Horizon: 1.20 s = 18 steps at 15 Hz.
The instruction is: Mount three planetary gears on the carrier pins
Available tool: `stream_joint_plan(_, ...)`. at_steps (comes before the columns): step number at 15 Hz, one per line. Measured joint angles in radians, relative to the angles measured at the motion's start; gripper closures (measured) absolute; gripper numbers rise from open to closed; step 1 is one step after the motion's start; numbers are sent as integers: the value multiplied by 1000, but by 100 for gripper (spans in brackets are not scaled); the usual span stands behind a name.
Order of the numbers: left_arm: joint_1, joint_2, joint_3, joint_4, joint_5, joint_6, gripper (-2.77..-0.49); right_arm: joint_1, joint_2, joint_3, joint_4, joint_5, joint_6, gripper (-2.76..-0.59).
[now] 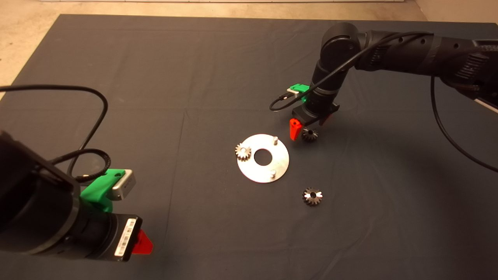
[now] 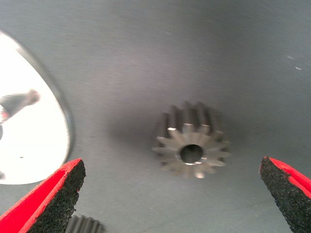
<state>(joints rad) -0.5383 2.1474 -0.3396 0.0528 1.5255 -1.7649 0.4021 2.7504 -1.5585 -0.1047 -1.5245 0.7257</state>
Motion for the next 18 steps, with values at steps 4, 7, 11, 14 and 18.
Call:
stream_joint_plan(4,0,0,0,0,0,0,-204,0,1,-4,0,-1,0,-267)
stream_joint_plan(7,0,-1,0,0,0,0,-204,-1,-2,-4,0,-2,0,-267)
stream_joint_plan(11,0,-13,1,0,0,0,-204,-2,-2,-4,-2,-2,-1,-267)
stream_joint_plan(14,0,-14,2,0,0,4,-204,-8,-2,-6,-3,-2,-1,-267)
stream_joint_plan(18,0,-26,2,-1,0,7,-204,-32,-3,-10,-26,-2,-1,-267)
